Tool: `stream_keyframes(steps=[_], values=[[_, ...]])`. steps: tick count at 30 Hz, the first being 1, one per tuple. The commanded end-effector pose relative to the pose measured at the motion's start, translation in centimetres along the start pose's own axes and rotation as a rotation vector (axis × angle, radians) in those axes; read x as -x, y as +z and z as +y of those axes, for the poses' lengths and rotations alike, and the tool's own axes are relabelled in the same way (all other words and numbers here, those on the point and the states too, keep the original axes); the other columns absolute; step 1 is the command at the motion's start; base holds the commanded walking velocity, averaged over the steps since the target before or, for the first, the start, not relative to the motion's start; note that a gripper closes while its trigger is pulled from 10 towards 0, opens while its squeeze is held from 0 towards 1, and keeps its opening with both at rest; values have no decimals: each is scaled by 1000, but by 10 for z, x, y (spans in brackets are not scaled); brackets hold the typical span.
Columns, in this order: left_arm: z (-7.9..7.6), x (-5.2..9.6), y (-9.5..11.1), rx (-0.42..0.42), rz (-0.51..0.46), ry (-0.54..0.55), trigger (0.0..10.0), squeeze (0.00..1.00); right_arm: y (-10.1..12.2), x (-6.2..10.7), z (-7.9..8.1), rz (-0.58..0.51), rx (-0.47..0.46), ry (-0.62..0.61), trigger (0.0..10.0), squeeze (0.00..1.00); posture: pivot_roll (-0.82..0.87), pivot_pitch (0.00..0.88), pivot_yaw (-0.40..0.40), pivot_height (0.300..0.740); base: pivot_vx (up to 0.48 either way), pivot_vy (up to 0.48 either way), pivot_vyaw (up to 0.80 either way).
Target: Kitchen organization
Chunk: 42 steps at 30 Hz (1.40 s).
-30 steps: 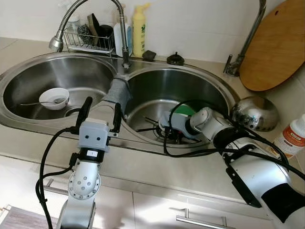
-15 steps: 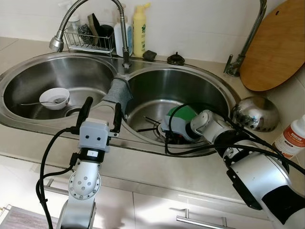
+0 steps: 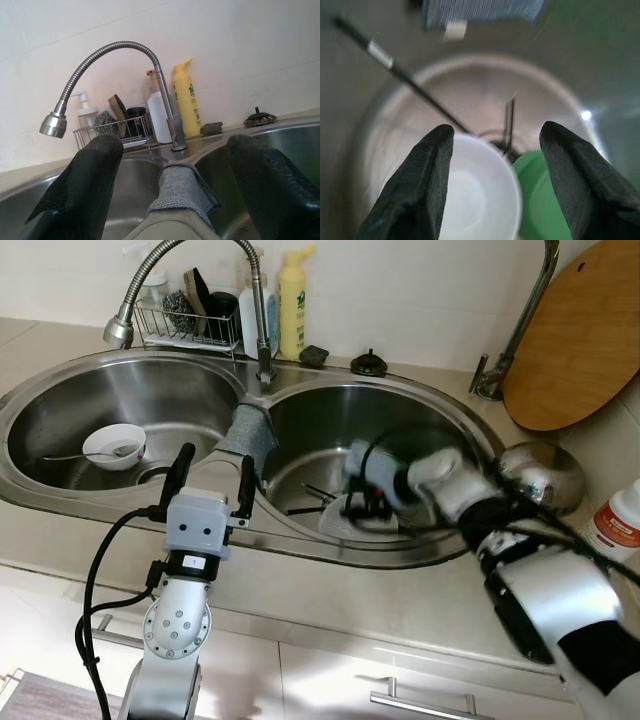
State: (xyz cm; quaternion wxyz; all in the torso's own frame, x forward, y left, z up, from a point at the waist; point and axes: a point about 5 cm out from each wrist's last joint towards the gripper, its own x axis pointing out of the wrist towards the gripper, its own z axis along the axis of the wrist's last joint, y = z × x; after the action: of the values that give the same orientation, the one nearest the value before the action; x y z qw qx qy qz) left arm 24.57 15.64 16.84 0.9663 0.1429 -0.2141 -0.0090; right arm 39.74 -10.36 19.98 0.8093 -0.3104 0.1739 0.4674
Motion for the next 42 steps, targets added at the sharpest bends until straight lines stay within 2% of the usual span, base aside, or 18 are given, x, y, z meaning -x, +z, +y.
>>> stream_keyframes(steps=[1, 2, 5, 6, 7, 8, 9, 10, 11, 12, 13, 16, 17, 20, 21, 24, 33, 42], values=[[0, 1, 2, -1, -4, -4, 10000, 0, 1, 5, -2, -24, -11, 26, 10000, 1000, 168, 0, -70, 740, 0, 0, 0], [0, 1, 2, -1, -4, -4, 10000, 0, 1, 5, -2, -24, -11, 26, 10000, 1000, 168, 0, -70, 740, 0, 0, 0], [-1, 0, 1, 3, -2, -6, 10000, 0, 7, 19, -14, -128, -64, -77, 10000, 1000, 164, 0, -72, 740, 0, 0, 0], [-1, 0, 1, 4, -1, -6, 10000, 0, 10, 22, -19, -168, -102, -145, 10000, 1000, 164, 0, -72, 740, 0, 0, 0], [-1, 0, 1, 5, 1, -5, 10000, 0, 16, 27, -29, -249, -161, -292, 10000, 1000, 163, 0, -73, 740, 0, 0, 0], [-1, 0, 1, 5, 1, -5, 10000, 0, 16, 27, -29, -249, -161, -292, 10000, 1000, 163, 0, -73, 740, 0, 0, 0], [-1, 0, 1, 5, 2, -4, 10000, 0, 18, 30, -33, -284, -182, -358, 10000, 1000, 163, 0, -73, 740, 0, 0, 0], [-1, 0, 1, 3, 4, -3, 10000, 0, 19, 34, -38, -336, -226, -468, 10000, 925, 165, 0, -74, 740, 0, 0, 0], [0, 0, 1, 2, 6, -1, 10000, 0, 19, 38, -42, -383, -271, -558, 10000, 455, 166, 0, -75, 740, 0, 0, 0], [0, 0, 1, 1, 6, 0, 10000, 0, 17, 41, -43, -417, -310, -621, 10000, 90, 167, 0, -75, 740, 0, 0, 0], [0, 0, 1, 0, 5, 2, 10000, 0, 15, 43, -43, -450, -346, -676, 10000, 0, 168, 0, -75, 740, 0, 0, 0], [1, 0, 2, 0, 3, 4, 10000, 0, 13, 44, -40, -480, -355, -720, 10000, 0, 169, 0, -75, 740, 0, 0, 0], [3, 0, 2, -1, 1, 7, 10000, 0, 3, 47, -30, -525, -394, -823, 10000, 0, 166, 0, -74, 740, 0, 0, 0], [3, -1, 2, -1, 1, 8, 10000, 0, -7, 50, -23, -553, -447, -884, 10000, 0, 164, 0, -74, 740, 0, 0, 0], [3, -1, 2, 4, 0, 7, 10000, 0, -16, 51, -15, -572, -507, -928, 10000, 0, 161, 0, -73, 740, 0, 0, 0], [2, -1, 1, 6, 2, 6, 10000, 0, -27, 55, -5, -562, -521, -1002, 10000, 0, 155, 0, -75, 740, 0, 0, 0], [3, -2, 1, 13, 5, 10, 10000, 0, -36, 57, 14, -557, -596, -1071, 10000, 0, 159, 0, -77, 740, 0, 0, 0], [3, -3, 1, 12, 0, 7, 10000, 0, -31, 58, 18, -573, -586, -1089, 10000, 0, 162, 0, -77, 740, 0, 107, 0]])
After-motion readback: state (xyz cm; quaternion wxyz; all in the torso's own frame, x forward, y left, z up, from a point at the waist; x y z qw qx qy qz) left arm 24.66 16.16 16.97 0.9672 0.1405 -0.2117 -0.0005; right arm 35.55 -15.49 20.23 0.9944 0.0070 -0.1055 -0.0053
